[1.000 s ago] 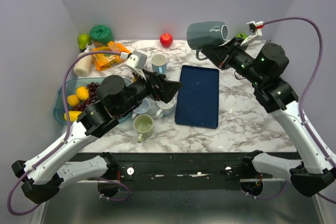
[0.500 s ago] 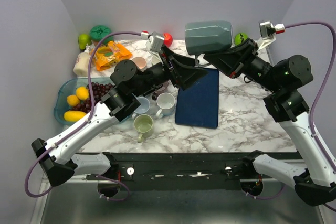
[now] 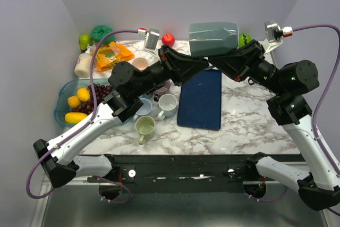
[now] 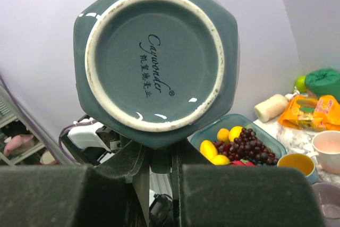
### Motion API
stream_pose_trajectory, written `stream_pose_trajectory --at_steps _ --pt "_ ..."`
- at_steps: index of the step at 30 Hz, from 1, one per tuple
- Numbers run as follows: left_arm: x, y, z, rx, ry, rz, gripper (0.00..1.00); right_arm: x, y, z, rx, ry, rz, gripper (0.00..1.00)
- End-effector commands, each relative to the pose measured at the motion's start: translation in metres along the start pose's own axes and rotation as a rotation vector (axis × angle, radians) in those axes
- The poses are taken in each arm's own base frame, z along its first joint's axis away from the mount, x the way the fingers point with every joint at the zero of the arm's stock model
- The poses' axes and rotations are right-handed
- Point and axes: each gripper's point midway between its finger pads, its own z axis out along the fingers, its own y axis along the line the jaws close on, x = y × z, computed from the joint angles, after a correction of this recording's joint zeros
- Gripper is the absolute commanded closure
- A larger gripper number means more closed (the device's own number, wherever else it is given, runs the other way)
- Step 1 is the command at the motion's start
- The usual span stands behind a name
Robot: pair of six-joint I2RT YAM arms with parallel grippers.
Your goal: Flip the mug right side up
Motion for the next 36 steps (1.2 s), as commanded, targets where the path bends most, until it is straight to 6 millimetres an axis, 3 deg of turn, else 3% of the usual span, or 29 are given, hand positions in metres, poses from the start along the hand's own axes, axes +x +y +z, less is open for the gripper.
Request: stream_pose_trajectory --at_steps 1,6,11,14,15,16,19,22,23,25,26,29,36 --pt "-0.012 -0.01 0.006 0.045 -0.035 0.029 0.75 -0.014 0.03 -0.004 -0.116 -0.047 -0.051 0.99" --pt "-0.017 -0.015 0.011 0.073 -0.049 0.032 0.64 0.0 0.023 0.0 -0.147 -0.001 -0.04 0.99" --pt "-0.015 -0.014 0.017 0.088 -0.045 0.027 0.64 0.011 0.014 0.003 -0.144 0.023 -0.019 0.99" --pt "-0.016 -0.013 0.018 0.091 -0.054 0.033 0.76 0.017 0.003 0.004 -0.112 0.035 -0.01 0.99" --pt "-0.017 -0.011 0.018 0.081 -0.059 0.034 0.93 0.018 0.0 0.004 -0.093 0.034 -0.006 0.99" --pt "-0.017 -0.009 0.018 0.069 -0.062 0.04 1.0 0.02 -0.006 0.005 -0.07 0.038 0.0 0.99" --pt "-0.017 0.002 0.016 0.004 -0.068 0.044 1.0 0.026 -0.029 0.003 0.045 0.043 0.007 0.99" --pt "-0.009 0.024 0.012 -0.115 -0.013 0.07 1.0 0.037 -0.059 -0.005 0.196 0.048 0.019 0.78" --pt "-0.001 0.033 0.006 -0.165 0.029 0.08 1.0 0.048 -0.072 -0.011 0.261 0.085 0.032 0.59" --pt "0.0 0.043 0.0 -0.238 0.054 0.102 1.0 0.05 -0.093 -0.019 0.385 0.082 0.037 0.39" --pt "0.011 0.053 -0.007 -0.294 0.109 0.098 1.0 0.061 -0.102 -0.027 0.438 0.124 0.038 0.34" --pt "0.013 0.066 -0.022 -0.387 0.139 0.13 1.0 0.076 -0.117 -0.046 0.537 0.174 0.038 0.24" --pt "0.036 0.093 -0.055 -0.548 0.277 0.168 1.0 0.088 -0.148 -0.094 0.8 0.173 0.015 0.18"
